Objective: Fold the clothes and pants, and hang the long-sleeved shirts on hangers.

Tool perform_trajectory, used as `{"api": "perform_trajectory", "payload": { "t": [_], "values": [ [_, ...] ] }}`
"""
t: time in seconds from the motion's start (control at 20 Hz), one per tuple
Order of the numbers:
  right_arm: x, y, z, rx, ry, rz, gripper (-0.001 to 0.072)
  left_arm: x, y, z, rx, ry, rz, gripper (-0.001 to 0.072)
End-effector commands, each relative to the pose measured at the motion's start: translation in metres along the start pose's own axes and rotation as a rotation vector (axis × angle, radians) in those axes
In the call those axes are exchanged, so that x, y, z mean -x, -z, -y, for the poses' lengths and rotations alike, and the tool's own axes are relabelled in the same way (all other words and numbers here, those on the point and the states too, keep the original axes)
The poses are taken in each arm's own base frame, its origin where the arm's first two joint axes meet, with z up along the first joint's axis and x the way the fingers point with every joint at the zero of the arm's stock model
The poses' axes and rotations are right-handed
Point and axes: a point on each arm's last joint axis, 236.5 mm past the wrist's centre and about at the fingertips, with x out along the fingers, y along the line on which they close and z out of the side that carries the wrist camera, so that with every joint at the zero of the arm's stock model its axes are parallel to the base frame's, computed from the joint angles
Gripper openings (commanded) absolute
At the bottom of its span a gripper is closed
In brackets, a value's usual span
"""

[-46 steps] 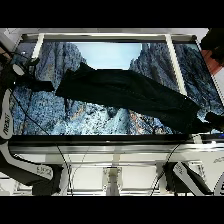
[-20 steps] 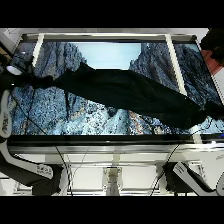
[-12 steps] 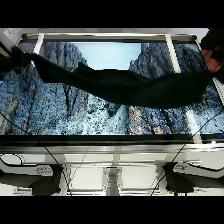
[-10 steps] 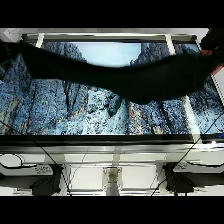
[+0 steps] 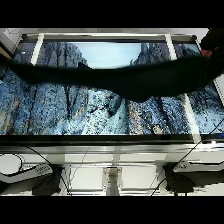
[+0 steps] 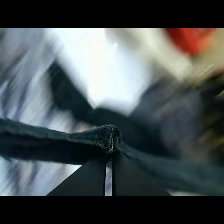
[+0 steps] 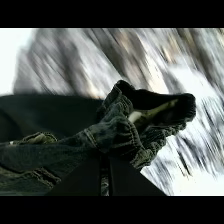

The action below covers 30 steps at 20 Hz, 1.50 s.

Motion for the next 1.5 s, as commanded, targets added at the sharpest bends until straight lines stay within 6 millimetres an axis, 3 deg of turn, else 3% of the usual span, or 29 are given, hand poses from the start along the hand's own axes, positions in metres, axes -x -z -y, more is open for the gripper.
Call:
{"api": "perform_trajectory", "payload": {
  "t": [0.0, 0.1, 0.3, 0.5, 0.7, 1.0, 1.15, 1.2, 1.3, 1.45],
  "values": [
    [-0.019, 0.057, 0.041, -0.056, 0.128, -0.205, 0.0019, 0.005, 0.064, -0.049, 0.033, -0.218, -0.238, 0.0021],
    [-0.029, 0.088, 0.063, -0.084, 0.188, -0.28, 0.0019, 0.005, 0.094, -0.068, 0.06, -0.275, -0.325, 0.0021],
    [-0.036, 0.167, 0.107, -0.131, 0.331, -0.431, 0.0019, 0.02, 0.157, -0.117, 0.145, -0.462, -0.486, 0.0021],
    [-0.039, 0.242, 0.133, -0.217, 0.377, -0.504, 0.0019, 0.02, 0.201, -0.127, 0.201, -0.47, -0.581, 0.0021],
    [-0.026, 0.289, 0.164, -0.309, 0.442, -0.526, 0.002, 0.05, 0.233, -0.151, 0.206, -0.61, -0.71, 0.0022],
    [0.005, 0.317, 0.2, -0.472, 0.498, -0.514, 0.0039, 0.079, 0.246, -0.167, 0.255, -0.755, -0.783, 0.0022],
    [0.009, 0.32, 0.204, -0.495, 0.505, -0.508, 0.0282, 0.078, 0.245, -0.168, 0.25, -0.757, -0.777, 0.004],
    [0.008, 0.319, 0.205, -0.494, 0.506, -0.504, 0.0324, 0.078, 0.244, -0.169, 0.247, -0.759, -0.771, 0.0137],
    [0.008, 0.317, 0.207, -0.492, 0.511, -0.493, 0.0339, 0.076, 0.241, -0.171, 0.239, -0.764, -0.755, 0.0386],
    [0.005, 0.311, 0.209, -0.49, 0.509, -0.461, 0.034, 0.056, 0.224, -0.169, 0.188, -0.7, -0.669, 0.0413]
  ]
}}
